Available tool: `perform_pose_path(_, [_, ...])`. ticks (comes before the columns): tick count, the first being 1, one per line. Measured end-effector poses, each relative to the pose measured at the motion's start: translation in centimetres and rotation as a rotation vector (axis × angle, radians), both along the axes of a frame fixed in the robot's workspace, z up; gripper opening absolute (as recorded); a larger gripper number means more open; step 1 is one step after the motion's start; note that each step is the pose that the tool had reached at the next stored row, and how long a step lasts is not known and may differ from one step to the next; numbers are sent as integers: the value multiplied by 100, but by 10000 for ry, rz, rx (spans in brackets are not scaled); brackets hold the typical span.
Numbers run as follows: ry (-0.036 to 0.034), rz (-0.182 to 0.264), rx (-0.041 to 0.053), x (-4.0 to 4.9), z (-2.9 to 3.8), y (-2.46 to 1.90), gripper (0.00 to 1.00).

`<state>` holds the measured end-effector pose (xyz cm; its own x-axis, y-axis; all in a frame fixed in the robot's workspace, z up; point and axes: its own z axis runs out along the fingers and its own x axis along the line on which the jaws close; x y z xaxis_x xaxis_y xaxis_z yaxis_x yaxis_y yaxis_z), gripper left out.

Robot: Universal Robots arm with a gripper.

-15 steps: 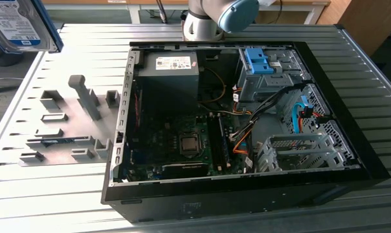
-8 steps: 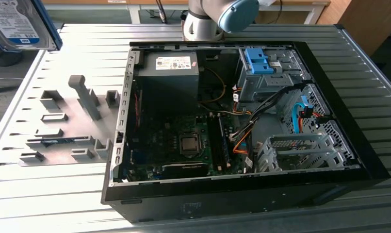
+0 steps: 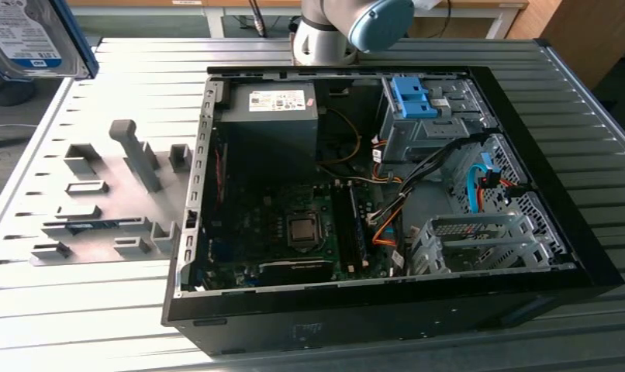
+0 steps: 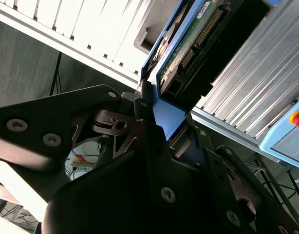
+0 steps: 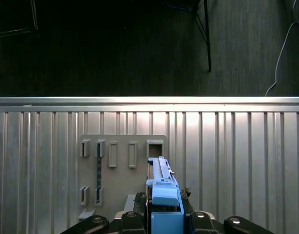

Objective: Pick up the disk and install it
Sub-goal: 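Pick up the disk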

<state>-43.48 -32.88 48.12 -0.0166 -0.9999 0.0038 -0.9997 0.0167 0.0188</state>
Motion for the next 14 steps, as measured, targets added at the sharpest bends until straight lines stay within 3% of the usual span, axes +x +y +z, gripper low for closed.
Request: perform_pose_path(14, [0, 0, 0, 0, 32, 0, 36])
